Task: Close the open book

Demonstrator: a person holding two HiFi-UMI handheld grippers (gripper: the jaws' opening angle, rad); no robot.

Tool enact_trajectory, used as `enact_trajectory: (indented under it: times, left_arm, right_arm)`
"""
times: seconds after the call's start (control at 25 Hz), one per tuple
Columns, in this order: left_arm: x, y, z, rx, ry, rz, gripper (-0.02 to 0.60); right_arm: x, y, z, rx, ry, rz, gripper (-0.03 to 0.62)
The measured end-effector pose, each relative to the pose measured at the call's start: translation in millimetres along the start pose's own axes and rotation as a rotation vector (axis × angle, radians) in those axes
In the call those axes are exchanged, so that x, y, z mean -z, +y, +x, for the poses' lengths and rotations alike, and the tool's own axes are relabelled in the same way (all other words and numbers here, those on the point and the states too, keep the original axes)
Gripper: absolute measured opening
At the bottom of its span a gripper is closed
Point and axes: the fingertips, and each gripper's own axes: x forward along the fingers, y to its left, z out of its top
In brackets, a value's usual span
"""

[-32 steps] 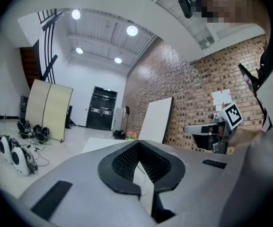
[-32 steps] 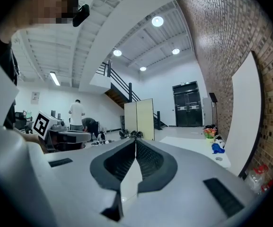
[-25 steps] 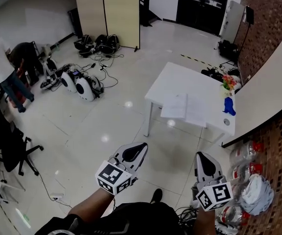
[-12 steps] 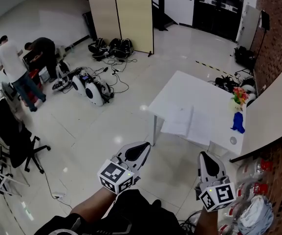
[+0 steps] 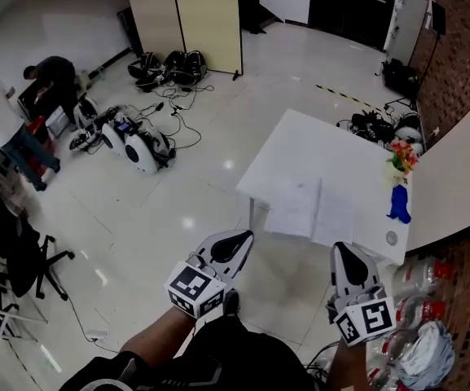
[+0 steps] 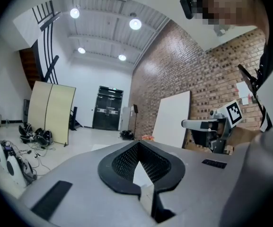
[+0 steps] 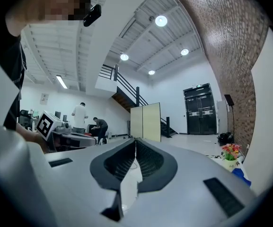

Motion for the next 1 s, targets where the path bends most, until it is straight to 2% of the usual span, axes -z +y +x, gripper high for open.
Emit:
enact_trajectory:
  times: [0.28, 0.44, 0.56, 0.76, 0.88, 1.0]
  left_arm:
    - [-12, 83, 31, 0.046, -0.029, -0.014, -0.005]
    - [-4, 105, 50, 0.074, -0.007, -0.019, -0.005]
    - [8, 116, 66, 0.077, 0.018, -0.035, -0.005]
    - [38, 123, 89, 0.037, 0.077, -0.055, -0.005]
    - [64, 125, 104, 0.007, 0.13, -0.08, -0.005]
    - [99, 128, 114, -0.013, 0.202, -0.086, -0.005]
  right_arm:
    - [-5, -8, 76, 0.06, 0.034, -0.041, 0.002]
    - [3, -19, 97, 0.104, 0.059, -0.036, 0.003]
    - [19, -26, 112, 0.097, 0.112, -0.059, 0.003]
    - [66, -42, 133, 0.057, 0.226, -0.101, 0.006]
    - [105, -44, 146, 0.003, 0.36, -0.192, 0.071]
    - [154, -32, 160, -0.07, 0.474, -0.265, 0.09]
